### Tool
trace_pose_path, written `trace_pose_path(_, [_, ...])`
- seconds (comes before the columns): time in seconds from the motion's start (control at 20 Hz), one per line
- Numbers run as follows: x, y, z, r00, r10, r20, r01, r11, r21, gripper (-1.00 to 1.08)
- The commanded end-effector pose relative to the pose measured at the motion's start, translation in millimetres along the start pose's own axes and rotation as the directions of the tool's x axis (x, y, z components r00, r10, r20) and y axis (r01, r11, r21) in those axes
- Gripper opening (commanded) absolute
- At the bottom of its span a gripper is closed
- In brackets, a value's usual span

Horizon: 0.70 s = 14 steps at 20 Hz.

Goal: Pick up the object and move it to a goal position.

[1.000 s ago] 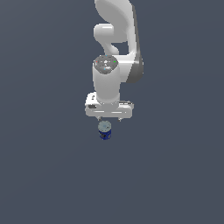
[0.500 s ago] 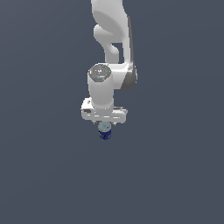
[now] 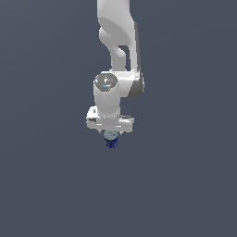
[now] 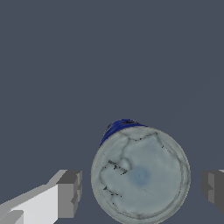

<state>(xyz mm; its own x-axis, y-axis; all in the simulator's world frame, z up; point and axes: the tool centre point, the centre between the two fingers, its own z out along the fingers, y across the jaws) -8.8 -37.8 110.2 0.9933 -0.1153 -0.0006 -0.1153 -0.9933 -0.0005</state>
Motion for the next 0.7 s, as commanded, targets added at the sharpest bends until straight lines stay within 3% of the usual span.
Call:
trace_pose_path(0.0, [-0.8,0.3,12.7,1.000,0.000,0.001,0.000,1.000,0.000,1.00])
trace_pose_path(0.45, [0.2,0.5,35.9,1.000,0.001,-0.001,-0.001,1.000,-0.001,1.00])
trace_pose_path(0.5, [0.2,0.5,35.9,1.000,0.001,-0.001,-0.001,1.000,-0.001,-1.00])
trace_pose_path(0.65, [0.2,0.5,35.9,1.000,0.001,-0.001,-0.001,1.000,-0.001,-1.00])
